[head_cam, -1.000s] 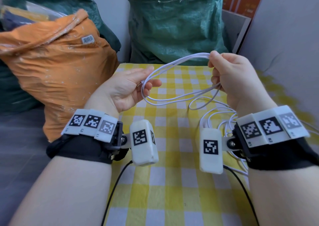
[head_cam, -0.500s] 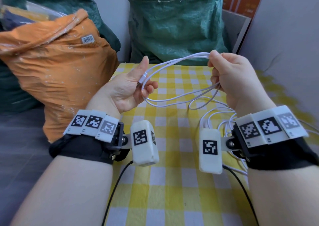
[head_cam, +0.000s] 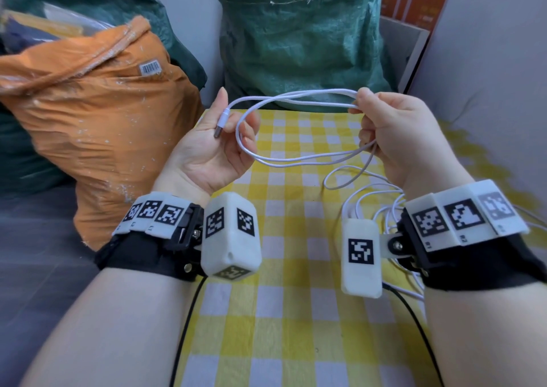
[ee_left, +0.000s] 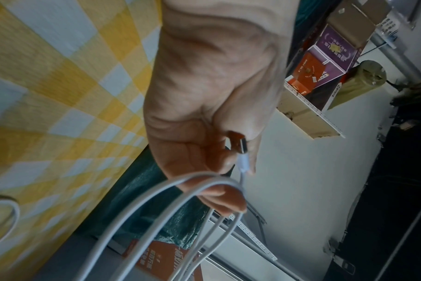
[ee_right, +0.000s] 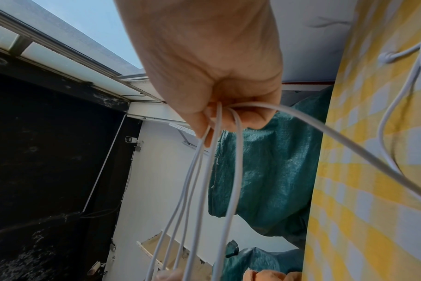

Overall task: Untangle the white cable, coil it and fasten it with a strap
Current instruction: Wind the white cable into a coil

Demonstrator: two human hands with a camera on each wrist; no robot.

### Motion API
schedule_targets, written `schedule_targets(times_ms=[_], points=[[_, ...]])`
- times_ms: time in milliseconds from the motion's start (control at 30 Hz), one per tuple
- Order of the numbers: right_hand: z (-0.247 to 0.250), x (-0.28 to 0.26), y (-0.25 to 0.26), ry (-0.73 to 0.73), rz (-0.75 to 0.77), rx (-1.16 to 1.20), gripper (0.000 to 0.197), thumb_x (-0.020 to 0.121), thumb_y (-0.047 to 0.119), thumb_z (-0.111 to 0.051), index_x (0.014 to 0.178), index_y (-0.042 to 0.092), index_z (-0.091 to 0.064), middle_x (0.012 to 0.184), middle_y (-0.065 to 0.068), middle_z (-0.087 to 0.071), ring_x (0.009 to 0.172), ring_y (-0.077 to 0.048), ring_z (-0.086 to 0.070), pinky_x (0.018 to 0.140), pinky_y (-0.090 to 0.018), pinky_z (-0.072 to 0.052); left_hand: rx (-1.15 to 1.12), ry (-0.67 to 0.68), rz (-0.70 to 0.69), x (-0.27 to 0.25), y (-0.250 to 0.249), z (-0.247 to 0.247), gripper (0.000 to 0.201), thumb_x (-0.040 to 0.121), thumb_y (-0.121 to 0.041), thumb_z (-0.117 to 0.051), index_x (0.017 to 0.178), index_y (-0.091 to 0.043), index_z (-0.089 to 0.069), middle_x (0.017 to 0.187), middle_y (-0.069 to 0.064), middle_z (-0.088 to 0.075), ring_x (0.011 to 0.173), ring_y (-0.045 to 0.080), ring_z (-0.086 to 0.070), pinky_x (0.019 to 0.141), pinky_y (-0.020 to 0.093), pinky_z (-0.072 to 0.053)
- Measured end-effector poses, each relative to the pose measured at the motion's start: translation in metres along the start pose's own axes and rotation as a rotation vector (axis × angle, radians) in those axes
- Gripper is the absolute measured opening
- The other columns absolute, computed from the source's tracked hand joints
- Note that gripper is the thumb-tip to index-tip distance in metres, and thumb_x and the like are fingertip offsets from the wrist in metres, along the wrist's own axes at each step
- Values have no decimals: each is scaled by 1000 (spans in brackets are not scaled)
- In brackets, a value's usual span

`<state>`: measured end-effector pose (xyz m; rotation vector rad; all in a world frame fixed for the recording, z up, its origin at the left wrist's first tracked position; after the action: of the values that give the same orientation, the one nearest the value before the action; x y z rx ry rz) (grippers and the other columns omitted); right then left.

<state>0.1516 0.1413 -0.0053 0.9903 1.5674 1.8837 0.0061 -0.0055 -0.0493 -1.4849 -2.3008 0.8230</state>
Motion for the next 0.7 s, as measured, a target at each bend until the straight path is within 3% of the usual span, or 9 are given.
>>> schedule_targets(times_ms=[100, 200, 267, 333, 400, 433, 500, 600, 700], points=[[-1, 1, -1, 12, 15, 17, 31, 96, 24, -51, 70, 16, -65, 45, 13, -39, 45, -8, -36, 51, -22, -33, 43, 14, -44, -2, -2, -2, 26, 73, -37, -57, 78, -15, -44, 62, 5, -65, 38, 3, -54, 36, 14, -41], [-3, 3, -1, 14, 41, 43, 30, 96, 21, -52, 69, 16, -65, 46, 13, -39, 43, -6, -37, 52, -23, -32, 165, 112, -13, -4, 0, -8, 12, 66, -20, -67, 63, -11, -60, 63, 5, -65, 33, 2, -48, 35, 13, -37], [-1, 5, -1, 1, 57, 62, 29, 96, 19, -52, 70, 16, -64, 43, 15, -40, 42, -5, -37, 51, -23, -32, 238, 185, 39, -7, 4, -9, 21, 63, -20, -75, 78, -9, -65, 63, 3, -64, 32, 1, -44, 37, 14, -36], [0, 6, -1, -10, 64, 76, 27, 96, 18, -52, 71, 16, -64, 41, 16, -40, 41, -6, -37, 52, -24, -32, 341, 244, 88, -10, 9, -11, 35, 66, -37, -77, 91, -13, -70, 56, -4, -57, 32, 1, -39, 41, 14, -36], [2, 6, -2, -15, 67, 76, 25, 95, 17, -53, 73, 15, -64, 40, 16, -40, 40, -6, -36, 52, -25, -32, 458, 267, 109, -14, 14, -15, 43, 72, -51, -64, 96, -16, -73, 47, -11, -45, 32, 2, -28, 44, 14, -36], [2, 7, -1, -17, 68, 73, 23, 95, 17, -53, 75, 14, -64, 40, 16, -40, 41, -6, -36, 52, -25, -32, 504, 245, 98, -15, 14, -16, 44, 77, -50, -56, 96, -14, -73, 44, -12, -38, 34, 2, -22, 44, 15, -36], [1, 6, -1, -15, 63, 71, 20, 94, 16, -53, 78, 14, -66, 40, 16, -40, 41, -7, -37, 51, -24, -33, 554, 185, 70, -14, 13, -15, 37, 87, -39, -44, 82, -14, -72, 42, -13, -31, 34, 2, -19, 43, 17, -36], [-2, 4, -2, -7, 22, 76, 20, 93, 14, -54, 77, 16, -65, 40, 14, -41, 40, -7, -39, 49, -23, -37, 403, 136, 118, -9, 15, -11, 44, 95, -34, -37, 61, -20, -60, 42, -11, -25, 32, 4, -25, 47, 17, -42], [-6, 1, -3, 18, -19, 90, 20, 94, 12, -53, 77, 15, -64, 45, 8, -42, 39, -6, -43, 47, -21, -43, 14, 262, 221, -8, 18, -17, 33, 96, -25, -44, 72, -8, -59, 51, -4, -31, 41, 14, -46, 66, 29, -54]])
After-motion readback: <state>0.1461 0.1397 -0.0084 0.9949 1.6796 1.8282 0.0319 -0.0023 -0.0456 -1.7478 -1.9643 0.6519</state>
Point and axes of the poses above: each hand's wrist, its own x-axis towards the middle knuckle, its own z-axis out of the back of the hand, y = z × x, the point moved 7 cm from there along x, towards the middle knuckle
